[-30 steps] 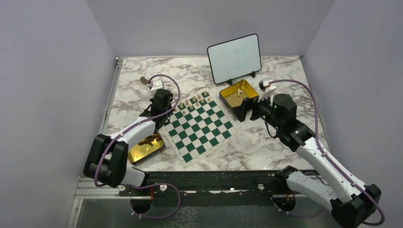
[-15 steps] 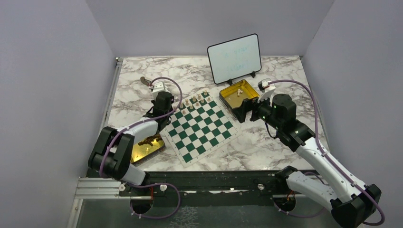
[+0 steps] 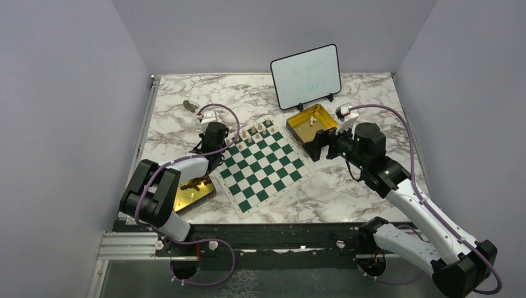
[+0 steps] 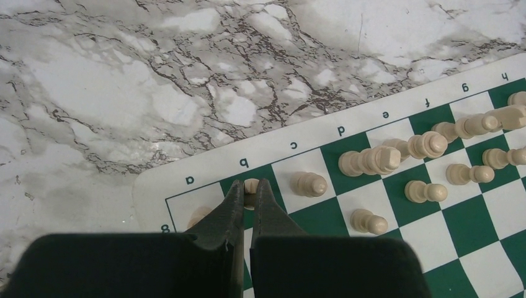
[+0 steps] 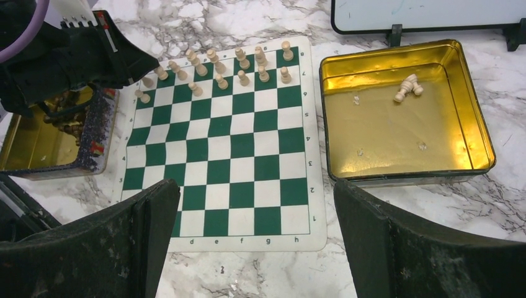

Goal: Set up the chess pieces on the board
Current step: Place the chess piece on the chessboard.

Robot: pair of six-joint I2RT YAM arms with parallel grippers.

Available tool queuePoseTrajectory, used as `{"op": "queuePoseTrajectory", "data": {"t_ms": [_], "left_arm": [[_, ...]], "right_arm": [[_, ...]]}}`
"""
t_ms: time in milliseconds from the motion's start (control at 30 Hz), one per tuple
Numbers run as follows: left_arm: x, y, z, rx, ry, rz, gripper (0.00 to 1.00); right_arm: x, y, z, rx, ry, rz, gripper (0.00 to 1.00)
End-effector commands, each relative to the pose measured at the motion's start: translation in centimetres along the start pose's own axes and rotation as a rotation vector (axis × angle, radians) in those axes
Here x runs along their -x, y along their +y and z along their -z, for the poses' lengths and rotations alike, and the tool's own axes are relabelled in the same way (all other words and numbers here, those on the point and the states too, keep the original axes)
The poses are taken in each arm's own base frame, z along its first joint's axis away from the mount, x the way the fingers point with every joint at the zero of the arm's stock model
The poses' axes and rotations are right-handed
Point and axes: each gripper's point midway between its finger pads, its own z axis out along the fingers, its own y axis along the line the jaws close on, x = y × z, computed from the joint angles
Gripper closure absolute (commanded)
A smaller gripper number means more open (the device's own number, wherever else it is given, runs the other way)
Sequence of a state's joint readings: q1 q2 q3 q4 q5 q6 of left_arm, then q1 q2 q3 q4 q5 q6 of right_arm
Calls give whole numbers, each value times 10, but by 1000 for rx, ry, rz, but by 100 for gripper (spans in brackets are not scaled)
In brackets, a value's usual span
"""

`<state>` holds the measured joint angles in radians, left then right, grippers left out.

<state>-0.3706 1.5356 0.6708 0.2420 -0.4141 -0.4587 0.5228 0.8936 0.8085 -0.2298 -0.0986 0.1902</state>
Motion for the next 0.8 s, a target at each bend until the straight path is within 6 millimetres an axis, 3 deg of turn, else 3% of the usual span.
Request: {"op": "queuePoseTrajectory", "data": {"t_ms": [0,367,767], "left_arm": [[0,2,-5,15,-19,-10,100],[-14,3,-9,15,15,-19,99],[-1,3,1,13,-4,-14,77]], "right_arm": [[8,5,3,19,-16,19,0],[8,3,2,9,-15,25,0],[3,1,-1,1,-5,26,0]]}}
